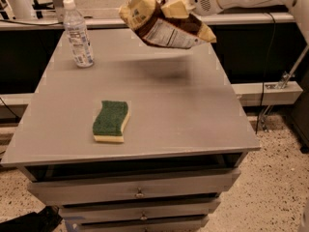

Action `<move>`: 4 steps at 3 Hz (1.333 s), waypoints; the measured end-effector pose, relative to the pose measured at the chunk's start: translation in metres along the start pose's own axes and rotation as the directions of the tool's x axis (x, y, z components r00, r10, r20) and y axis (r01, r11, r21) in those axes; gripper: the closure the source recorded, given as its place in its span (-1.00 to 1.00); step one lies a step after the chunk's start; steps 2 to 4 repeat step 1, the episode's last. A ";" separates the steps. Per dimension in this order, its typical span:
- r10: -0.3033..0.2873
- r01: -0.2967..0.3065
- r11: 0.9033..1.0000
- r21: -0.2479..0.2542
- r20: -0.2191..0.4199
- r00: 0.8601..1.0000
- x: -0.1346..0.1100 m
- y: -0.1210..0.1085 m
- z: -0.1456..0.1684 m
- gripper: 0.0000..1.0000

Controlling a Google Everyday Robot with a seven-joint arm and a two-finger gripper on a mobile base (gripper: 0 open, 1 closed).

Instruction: Pick brown chip bag

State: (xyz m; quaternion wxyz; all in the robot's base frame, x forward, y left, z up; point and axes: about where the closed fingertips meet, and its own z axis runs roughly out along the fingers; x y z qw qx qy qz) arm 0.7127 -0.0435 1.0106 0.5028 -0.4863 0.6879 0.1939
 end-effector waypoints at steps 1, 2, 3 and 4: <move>0.000 0.000 1.000 0.003 0.008 1.000 -0.004 -0.001 -0.002 1.00; 0.000 0.000 1.000 0.003 0.008 1.000 -0.004 -0.001 -0.002 1.00; 0.000 0.000 1.000 0.003 0.008 1.000 -0.004 -0.001 -0.002 1.00; 0.000 0.000 1.000 0.003 0.008 1.000 -0.004 -0.001 -0.002 1.00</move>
Offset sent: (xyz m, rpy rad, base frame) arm 0.0000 0.0000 0.0000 0.0000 0.0000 0.0000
